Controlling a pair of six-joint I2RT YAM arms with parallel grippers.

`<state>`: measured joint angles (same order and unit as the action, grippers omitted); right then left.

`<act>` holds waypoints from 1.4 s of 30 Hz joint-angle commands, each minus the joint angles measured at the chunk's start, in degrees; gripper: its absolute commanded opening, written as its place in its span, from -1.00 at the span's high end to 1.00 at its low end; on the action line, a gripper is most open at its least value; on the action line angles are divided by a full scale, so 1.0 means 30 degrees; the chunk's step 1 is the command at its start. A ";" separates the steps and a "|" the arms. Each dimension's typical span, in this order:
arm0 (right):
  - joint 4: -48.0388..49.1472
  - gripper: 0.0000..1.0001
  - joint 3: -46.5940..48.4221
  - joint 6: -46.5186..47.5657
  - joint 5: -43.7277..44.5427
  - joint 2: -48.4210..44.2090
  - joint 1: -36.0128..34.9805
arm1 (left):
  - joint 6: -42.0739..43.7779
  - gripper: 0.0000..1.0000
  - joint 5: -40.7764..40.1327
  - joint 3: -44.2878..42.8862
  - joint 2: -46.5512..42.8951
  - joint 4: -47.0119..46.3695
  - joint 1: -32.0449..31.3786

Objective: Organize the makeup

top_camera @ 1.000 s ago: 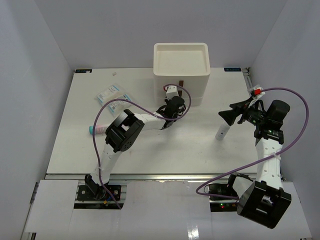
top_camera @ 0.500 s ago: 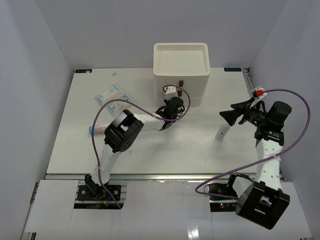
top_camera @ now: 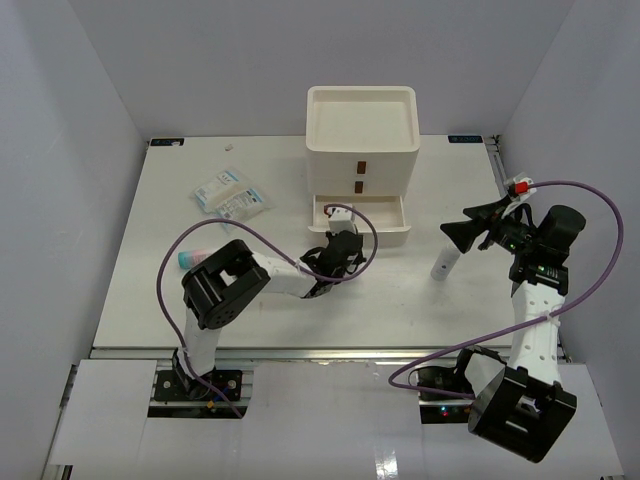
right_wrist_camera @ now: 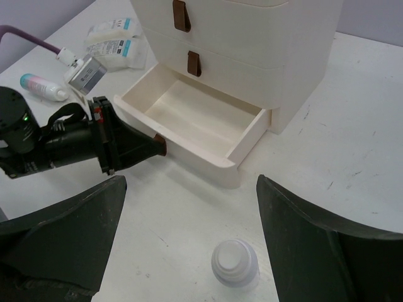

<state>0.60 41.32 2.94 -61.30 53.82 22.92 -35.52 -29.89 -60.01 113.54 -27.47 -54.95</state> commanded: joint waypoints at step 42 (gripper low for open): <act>-0.9906 -0.80 0.0798 1.2577 0.6854 -0.3757 -0.3311 | 0.8333 -0.96 0.9555 0.5453 -1.9287 0.8881 0.4050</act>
<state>-34.04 47.95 46.13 -44.14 46.89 8.74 -12.49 -5.04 -39.14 56.55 -3.57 -43.07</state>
